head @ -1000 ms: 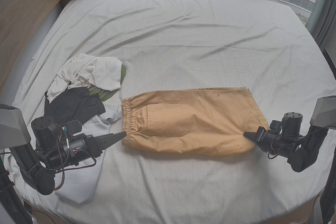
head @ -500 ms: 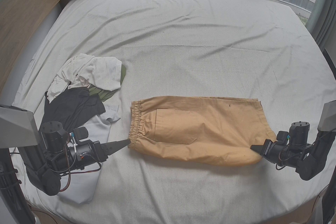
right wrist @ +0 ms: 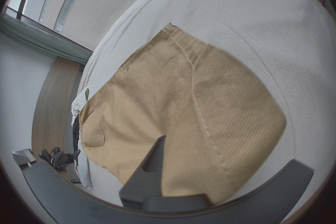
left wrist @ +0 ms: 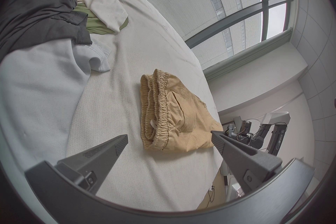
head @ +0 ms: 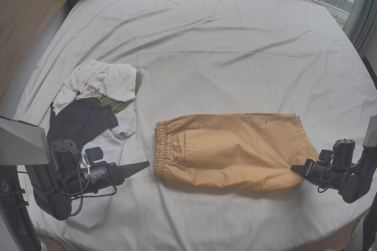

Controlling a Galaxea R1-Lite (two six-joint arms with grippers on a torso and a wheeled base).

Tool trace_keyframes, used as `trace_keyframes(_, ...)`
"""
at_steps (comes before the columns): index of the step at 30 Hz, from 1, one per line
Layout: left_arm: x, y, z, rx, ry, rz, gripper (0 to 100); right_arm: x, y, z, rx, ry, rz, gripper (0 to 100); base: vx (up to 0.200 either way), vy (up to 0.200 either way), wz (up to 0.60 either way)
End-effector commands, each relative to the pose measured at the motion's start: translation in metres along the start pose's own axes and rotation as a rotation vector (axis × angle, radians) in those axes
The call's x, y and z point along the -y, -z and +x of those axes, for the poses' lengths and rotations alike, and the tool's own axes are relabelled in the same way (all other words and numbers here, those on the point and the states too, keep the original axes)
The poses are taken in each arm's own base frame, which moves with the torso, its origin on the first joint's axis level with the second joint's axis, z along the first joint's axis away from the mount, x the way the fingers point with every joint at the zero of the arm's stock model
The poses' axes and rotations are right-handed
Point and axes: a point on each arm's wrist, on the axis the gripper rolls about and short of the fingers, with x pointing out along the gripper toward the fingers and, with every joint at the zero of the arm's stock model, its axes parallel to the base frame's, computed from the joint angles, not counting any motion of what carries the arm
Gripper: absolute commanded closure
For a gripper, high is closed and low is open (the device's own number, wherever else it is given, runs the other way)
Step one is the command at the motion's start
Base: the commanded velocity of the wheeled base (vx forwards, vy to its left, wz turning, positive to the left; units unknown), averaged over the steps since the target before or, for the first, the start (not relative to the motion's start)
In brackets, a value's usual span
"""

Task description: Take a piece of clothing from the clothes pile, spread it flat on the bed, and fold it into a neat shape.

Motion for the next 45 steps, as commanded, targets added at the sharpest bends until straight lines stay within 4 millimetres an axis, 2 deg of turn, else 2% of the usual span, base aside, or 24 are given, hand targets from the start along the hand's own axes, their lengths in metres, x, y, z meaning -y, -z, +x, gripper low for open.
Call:
trace_keyframes(1,0.000,0.000,0.000,0.000,0.000,-0.001,0,0.002,0.002,0.000,-0.008,0.006,0.007,0,0.000,0.000,0.00)
trace_keyframes(6,0.000,0.000,0.000,0.001,0.001,-0.003,0,0.013,-0.007,-0.007,0.069,0.091,0.032,0,0.000,0.000,0.00)
trace_keyframes(11,0.000,-0.002,0.002,0.005,0.010,0.002,0,0.028,-0.030,-0.032,0.256,0.119,0.005,0,0.000,0.000,0.00)
trace_keyframes(17,-0.001,0.000,0.004,-0.004,0.012,-0.002,0,0.026,-0.054,-0.052,0.390,0.052,-0.027,0,0.000,0.000,0.00)
trace_keyframes(21,0.001,-0.003,0.007,0.003,0.025,0.007,0,0.004,-0.077,-0.060,0.469,-0.082,-0.099,0,0.000,0.000,0.00)
trace_keyframes(22,0.002,0.000,0.006,-0.010,0.024,0.006,0,-0.007,-0.083,-0.062,0.490,-0.131,-0.124,0,0.000,0.000,0.00)
trace_keyframes(26,0.005,0.008,0.006,-0.040,0.025,-0.003,0,-0.029,-0.083,-0.062,0.497,-0.207,-0.179,0,0.000,0.000,0.00)
trace_keyframes(34,-0.007,0.015,0.023,-0.062,0.017,-0.016,0,-0.065,-0.106,-0.074,0.512,-0.438,-0.302,0,0.000,0.000,0.00)
trace_keyframes(38,-0.011,0.016,0.033,-0.066,0.023,-0.013,0,-0.073,-0.104,-0.075,0.493,-0.483,-0.283,0,0.000,0.000,0.00)
trace_keyframes(45,-0.019,0.021,0.048,-0.082,0.032,-0.014,0,-0.073,-0.101,-0.073,0.480,-0.486,-0.280,0,0.000,0.000,0.00)
